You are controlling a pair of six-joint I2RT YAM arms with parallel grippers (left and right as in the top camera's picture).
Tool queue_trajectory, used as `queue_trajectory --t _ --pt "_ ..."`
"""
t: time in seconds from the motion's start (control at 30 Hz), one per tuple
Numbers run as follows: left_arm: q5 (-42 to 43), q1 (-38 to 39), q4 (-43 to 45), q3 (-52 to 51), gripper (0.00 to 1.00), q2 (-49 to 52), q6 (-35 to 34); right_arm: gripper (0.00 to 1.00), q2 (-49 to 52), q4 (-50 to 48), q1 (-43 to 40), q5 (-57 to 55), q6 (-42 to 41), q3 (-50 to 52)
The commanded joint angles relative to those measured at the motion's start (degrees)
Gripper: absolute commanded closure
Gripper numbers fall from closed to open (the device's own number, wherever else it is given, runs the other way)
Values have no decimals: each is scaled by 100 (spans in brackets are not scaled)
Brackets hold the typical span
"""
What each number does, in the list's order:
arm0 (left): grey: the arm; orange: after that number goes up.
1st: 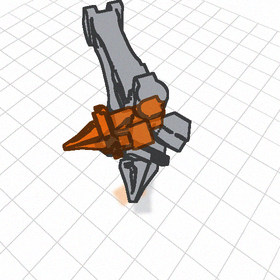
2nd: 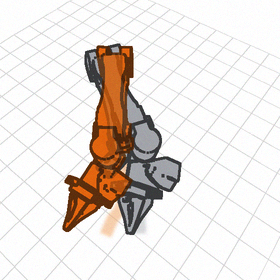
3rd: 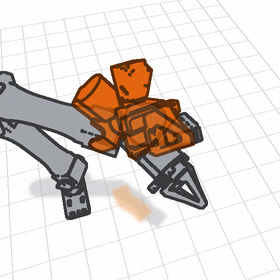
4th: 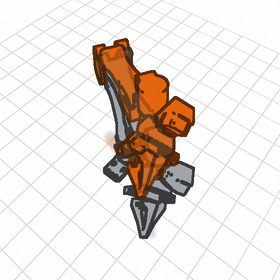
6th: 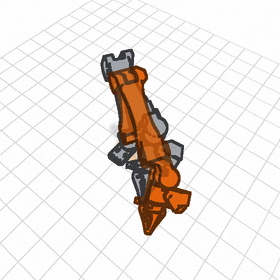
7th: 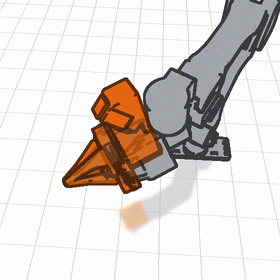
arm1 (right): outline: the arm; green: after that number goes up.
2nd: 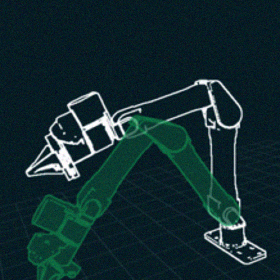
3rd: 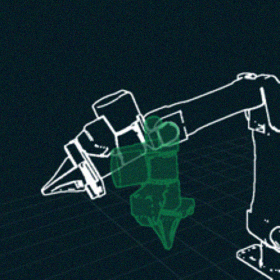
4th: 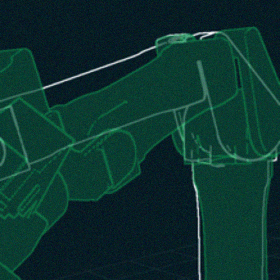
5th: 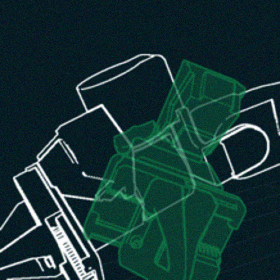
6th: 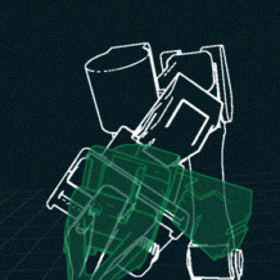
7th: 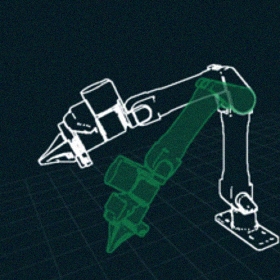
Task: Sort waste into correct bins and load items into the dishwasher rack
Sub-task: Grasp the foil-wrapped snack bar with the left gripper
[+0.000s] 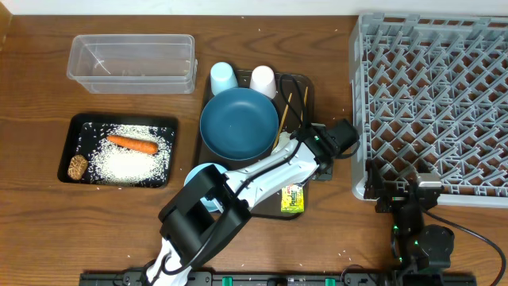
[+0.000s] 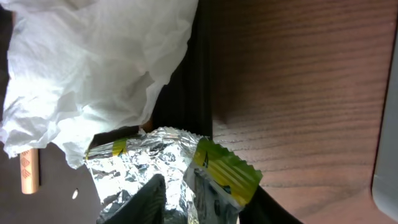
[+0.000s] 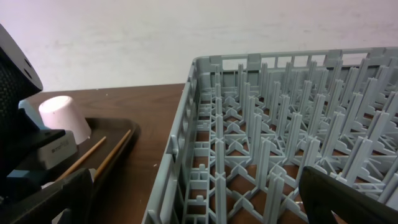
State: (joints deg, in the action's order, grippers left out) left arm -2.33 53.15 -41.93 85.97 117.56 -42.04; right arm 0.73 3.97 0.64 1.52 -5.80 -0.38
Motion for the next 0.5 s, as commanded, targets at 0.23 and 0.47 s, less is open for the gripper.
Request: queue_trajectory --t 0.23,0.47 --pt "-177 -2 13 52 94 -4 44 1 17 20 -96 2 55 7" --pt "24 -2 -323 103 94 -686 42 1 17 17 -96 2 55 7"
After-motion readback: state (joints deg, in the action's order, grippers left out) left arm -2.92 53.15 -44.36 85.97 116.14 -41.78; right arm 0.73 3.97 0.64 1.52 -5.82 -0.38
